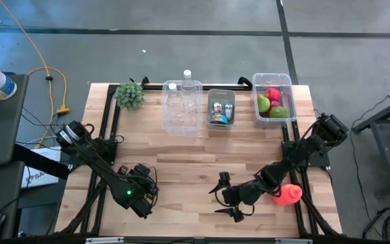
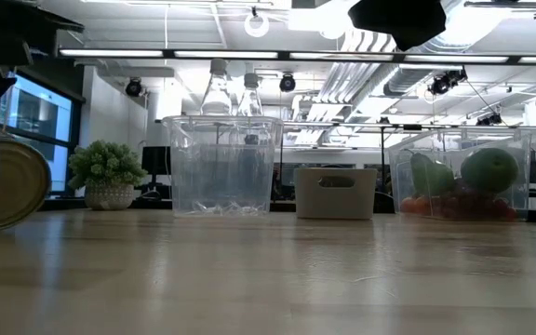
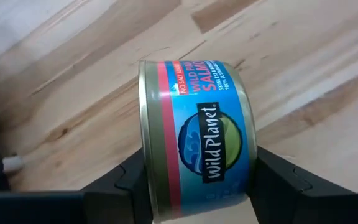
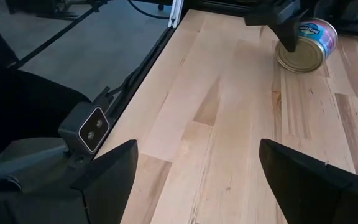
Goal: Pick & Place Food Item
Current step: Put the blue tuna can into the bin
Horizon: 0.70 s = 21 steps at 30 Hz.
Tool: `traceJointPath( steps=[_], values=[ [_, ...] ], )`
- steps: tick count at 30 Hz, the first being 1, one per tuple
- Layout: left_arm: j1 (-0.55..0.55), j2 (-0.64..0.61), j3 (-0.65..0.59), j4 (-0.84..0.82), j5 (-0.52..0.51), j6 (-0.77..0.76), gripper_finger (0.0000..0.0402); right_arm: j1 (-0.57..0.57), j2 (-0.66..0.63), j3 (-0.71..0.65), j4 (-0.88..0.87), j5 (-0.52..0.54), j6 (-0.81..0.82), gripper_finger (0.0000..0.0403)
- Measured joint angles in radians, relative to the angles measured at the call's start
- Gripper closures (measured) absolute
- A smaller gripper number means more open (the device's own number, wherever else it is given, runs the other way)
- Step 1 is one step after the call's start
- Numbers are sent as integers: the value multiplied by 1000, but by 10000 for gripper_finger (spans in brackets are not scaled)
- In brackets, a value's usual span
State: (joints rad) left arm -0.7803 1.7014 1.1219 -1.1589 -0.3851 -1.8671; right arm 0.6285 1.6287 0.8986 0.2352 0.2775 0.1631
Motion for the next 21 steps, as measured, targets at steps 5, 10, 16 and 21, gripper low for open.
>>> traceJointPath(
  steps=[5, 10, 16, 21],
  values=[
    [17, -49, 0, 61, -1, 140, 217, 0, 0, 0, 9, 0, 0, 78],
    [41, -168, 0, 151, -101, 333, 217, 0, 0, 1, 122, 0, 22, 78],
    [81, -296, 2, 353, -234, 662, 214, -1, 0, 1, 213, -38, 24, 78],
    [108, -318, 2, 592, -218, 945, 212, -3, 0, 1, 267, -43, 22, 78]
  ],
)
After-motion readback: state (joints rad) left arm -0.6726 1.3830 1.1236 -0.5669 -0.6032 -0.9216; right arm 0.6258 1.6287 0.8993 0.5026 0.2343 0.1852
